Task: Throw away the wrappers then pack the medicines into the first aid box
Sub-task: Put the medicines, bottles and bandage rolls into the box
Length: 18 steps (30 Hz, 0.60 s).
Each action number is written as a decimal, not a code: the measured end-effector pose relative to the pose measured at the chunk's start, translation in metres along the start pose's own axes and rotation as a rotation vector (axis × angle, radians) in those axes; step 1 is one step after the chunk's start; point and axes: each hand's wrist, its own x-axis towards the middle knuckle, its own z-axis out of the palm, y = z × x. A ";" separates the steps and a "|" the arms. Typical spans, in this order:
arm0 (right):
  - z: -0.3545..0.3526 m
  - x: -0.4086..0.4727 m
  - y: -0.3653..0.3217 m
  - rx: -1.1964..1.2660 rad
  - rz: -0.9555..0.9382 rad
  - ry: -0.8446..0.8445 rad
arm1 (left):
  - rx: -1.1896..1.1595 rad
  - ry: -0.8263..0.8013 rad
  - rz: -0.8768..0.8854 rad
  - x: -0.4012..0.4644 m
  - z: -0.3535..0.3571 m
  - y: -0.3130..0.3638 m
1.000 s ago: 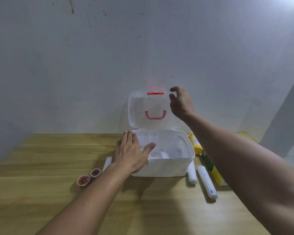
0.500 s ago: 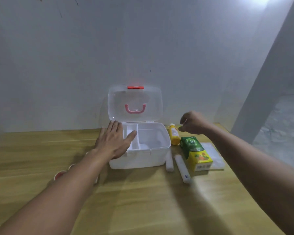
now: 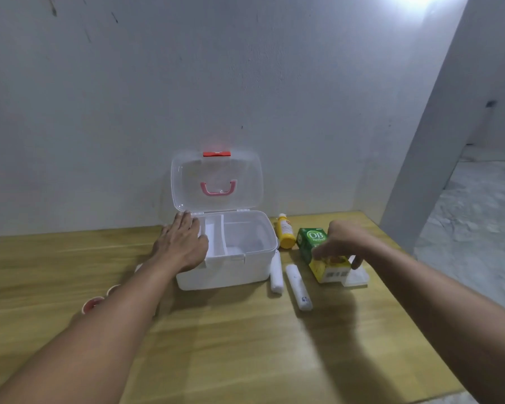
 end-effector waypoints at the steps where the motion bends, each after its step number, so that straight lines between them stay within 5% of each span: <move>1: -0.007 -0.001 -0.002 -0.013 -0.007 0.031 | 0.010 -0.004 0.002 0.000 0.000 0.001; 8: -0.059 -0.022 -0.049 -0.028 -0.293 0.200 | 0.016 -0.023 0.003 -0.001 -0.003 0.004; 13: -0.052 -0.022 -0.094 -0.283 -0.545 0.217 | 0.013 -0.030 0.003 -0.001 -0.004 0.004; 18: -0.027 -0.019 -0.128 -0.502 -0.608 0.195 | -0.017 -0.021 -0.001 -0.002 -0.004 0.004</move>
